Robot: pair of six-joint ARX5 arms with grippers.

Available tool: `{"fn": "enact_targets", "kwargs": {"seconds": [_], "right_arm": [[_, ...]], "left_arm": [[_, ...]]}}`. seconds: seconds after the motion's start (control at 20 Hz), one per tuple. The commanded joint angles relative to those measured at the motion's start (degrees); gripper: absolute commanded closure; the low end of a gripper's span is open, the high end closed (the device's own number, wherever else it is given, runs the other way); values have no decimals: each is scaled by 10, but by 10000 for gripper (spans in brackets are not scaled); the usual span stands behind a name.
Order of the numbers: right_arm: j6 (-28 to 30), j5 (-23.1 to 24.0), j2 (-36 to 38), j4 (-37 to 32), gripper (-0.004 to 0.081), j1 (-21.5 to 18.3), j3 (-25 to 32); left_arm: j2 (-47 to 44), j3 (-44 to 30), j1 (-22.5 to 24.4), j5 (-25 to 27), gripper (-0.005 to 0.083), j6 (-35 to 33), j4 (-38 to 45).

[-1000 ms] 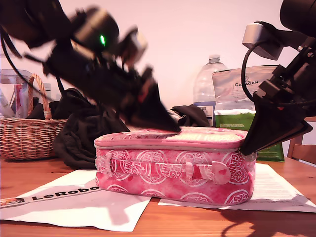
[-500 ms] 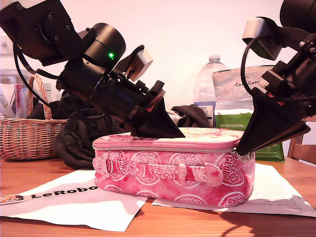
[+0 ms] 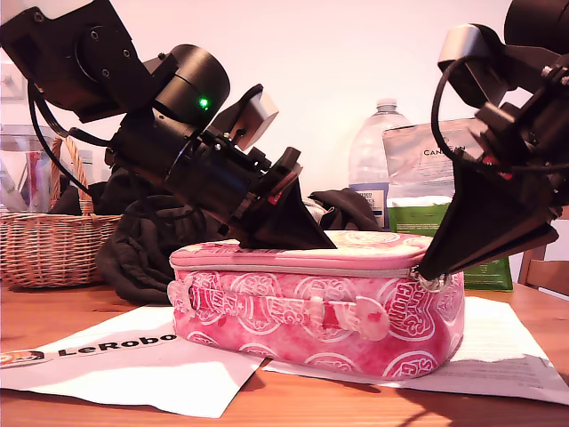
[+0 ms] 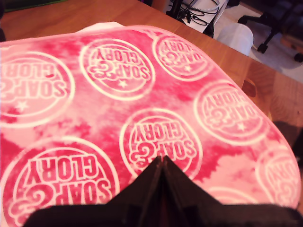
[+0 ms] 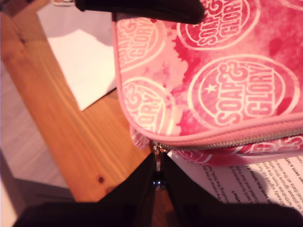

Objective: Open the zipper in the zip bag in front of you

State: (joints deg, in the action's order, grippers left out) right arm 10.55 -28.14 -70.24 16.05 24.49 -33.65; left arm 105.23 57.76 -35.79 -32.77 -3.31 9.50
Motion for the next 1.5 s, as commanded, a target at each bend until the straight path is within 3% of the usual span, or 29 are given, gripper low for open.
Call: {"fn": "enact_targets", "kwargs": {"seconds": [0.0, 0.95, 1.15, 1.2, 1.3, 1.45], "right_arm": [[0, -15, 5, 1, 782, 15, -7], [19, -76, 5, -17, 782, 59, -7], [19, -122, 5, -20, 776, 63, -7], [16, -128, 5, -20, 730, 63, -7], [14, -137, 5, -20, 542, 63, -7], [14, -138, 5, -12, 503, 63, -10]], "left_arm": [[33, -6, -7, 7, 795, 3, -4], [70, -2, -25, 33, 795, 33, 30], [70, -2, -25, 33, 795, 34, 29], [68, -2, -25, 31, 795, 34, 29], [50, -2, -24, 29, 795, 40, 23], [2, -2, -24, 37, 795, 44, 21]]}}
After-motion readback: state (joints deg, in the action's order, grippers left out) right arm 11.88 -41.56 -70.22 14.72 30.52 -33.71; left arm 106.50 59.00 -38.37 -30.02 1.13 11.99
